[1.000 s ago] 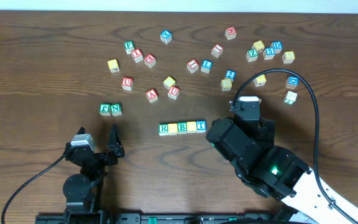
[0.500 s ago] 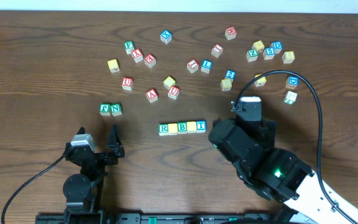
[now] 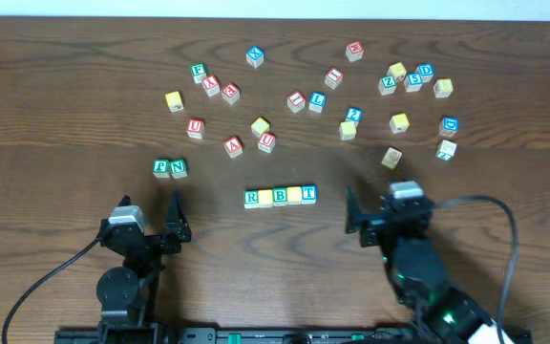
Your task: Spell out ROBOT
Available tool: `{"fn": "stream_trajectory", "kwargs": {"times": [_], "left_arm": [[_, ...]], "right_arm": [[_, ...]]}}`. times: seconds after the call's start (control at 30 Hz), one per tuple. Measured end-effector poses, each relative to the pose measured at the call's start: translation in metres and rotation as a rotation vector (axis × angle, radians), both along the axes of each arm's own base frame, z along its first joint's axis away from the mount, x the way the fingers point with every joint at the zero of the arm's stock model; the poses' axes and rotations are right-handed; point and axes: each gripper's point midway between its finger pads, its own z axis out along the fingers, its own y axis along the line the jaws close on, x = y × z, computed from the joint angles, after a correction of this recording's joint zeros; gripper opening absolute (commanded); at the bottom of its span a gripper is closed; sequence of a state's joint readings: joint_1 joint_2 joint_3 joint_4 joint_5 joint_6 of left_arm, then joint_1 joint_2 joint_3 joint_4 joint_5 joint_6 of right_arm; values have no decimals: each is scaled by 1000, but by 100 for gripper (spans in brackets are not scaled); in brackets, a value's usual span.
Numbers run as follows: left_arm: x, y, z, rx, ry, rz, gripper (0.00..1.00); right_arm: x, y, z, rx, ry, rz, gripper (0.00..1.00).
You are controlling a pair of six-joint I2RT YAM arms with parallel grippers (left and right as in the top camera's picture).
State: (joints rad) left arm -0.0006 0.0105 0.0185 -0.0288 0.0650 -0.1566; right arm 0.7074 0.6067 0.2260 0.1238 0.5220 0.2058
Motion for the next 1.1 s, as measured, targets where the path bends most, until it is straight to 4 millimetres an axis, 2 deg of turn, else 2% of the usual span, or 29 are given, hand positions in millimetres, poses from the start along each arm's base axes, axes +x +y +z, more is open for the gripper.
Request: {"fn": "stream_trajectory", "kwargs": {"times": [0.17, 0.3, 0.47, 0.53, 0.7, 0.8, 0.9, 1.1], "left_arm": [[0, 0, 0, 0, 0, 0, 92], [0, 0, 0, 0, 0, 0, 92], [0, 0, 0, 0, 0, 0, 92], [0, 0, 0, 0, 0, 0, 92], [0, 0, 0, 0, 0, 0, 92], [0, 0, 0, 0, -1, 0, 92], [0, 0, 0, 0, -1, 0, 92], [0, 0, 0, 0, -1, 0, 92]], "right_arm": [[-2, -30, 27, -72, -126, 12, 99], [-5, -57, 31, -123, -145, -36, 99], [-13, -77, 38, -126, -206, -80, 99], [-14, -81, 34, -118, -250, -92, 99], [-14, -80, 1, -128, -230, -70, 99], [-14, -79, 0, -137, -228, -58, 99], [-15, -81, -14, -155, -175, -56, 99], [-15, -84, -14, -158, -173, -66, 99]]}}
